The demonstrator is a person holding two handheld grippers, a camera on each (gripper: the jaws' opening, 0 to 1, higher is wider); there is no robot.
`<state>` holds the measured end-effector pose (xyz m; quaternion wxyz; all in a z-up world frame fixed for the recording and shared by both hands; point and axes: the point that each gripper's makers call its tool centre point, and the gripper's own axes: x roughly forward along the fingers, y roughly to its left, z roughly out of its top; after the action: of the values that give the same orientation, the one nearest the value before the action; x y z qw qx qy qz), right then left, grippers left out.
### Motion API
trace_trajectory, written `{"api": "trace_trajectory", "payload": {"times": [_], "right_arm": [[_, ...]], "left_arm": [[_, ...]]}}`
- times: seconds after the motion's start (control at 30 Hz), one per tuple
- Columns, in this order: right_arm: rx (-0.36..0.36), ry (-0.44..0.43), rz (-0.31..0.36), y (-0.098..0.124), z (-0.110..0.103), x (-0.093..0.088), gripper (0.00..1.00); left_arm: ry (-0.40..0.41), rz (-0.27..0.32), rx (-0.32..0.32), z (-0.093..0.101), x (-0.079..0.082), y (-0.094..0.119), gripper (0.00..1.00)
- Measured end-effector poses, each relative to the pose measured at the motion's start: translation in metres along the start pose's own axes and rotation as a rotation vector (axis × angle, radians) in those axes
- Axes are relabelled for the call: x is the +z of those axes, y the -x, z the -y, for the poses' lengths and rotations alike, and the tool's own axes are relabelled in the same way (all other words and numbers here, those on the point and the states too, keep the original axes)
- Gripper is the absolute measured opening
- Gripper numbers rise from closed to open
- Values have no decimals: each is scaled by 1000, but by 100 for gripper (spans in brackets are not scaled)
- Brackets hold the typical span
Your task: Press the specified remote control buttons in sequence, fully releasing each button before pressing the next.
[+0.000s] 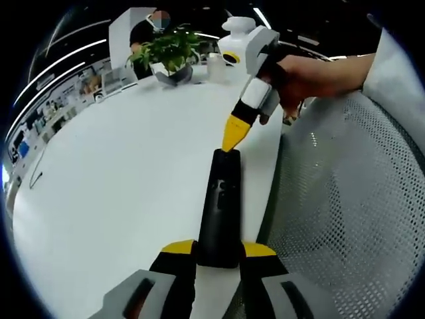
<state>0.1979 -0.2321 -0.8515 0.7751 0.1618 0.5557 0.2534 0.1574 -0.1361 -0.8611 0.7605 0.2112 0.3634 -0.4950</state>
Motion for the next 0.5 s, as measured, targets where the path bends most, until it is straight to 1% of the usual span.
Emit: {"api": "trace_trajectory", "payload": {"times": [0.1, 0.17, 0.2, 0.23, 0.37, 0.5], "right_arm": [[-5, 14, 11, 0, 0, 0, 0], [-4, 53, 7, 0, 0, 1, 0], [1, 64, 3, 0, 0, 1, 0], [2, 56, 1, 0, 0, 1, 0], [13, 34, -8, 1, 0, 2, 0], [2, 68, -12, 1, -1, 2, 0]], "left_arm": [[-4, 8, -6, 0, 0, 0, 24], [-61, 22, 1, 0, 1, -1, 24], [-60, 18, 1, 1, 0, -1, 24], [-47, 18, -3, 0, 0, -1, 24], [-49, 21, -7, 0, 0, -1, 24], [-48, 18, -4, 0, 1, -1, 24]]}}
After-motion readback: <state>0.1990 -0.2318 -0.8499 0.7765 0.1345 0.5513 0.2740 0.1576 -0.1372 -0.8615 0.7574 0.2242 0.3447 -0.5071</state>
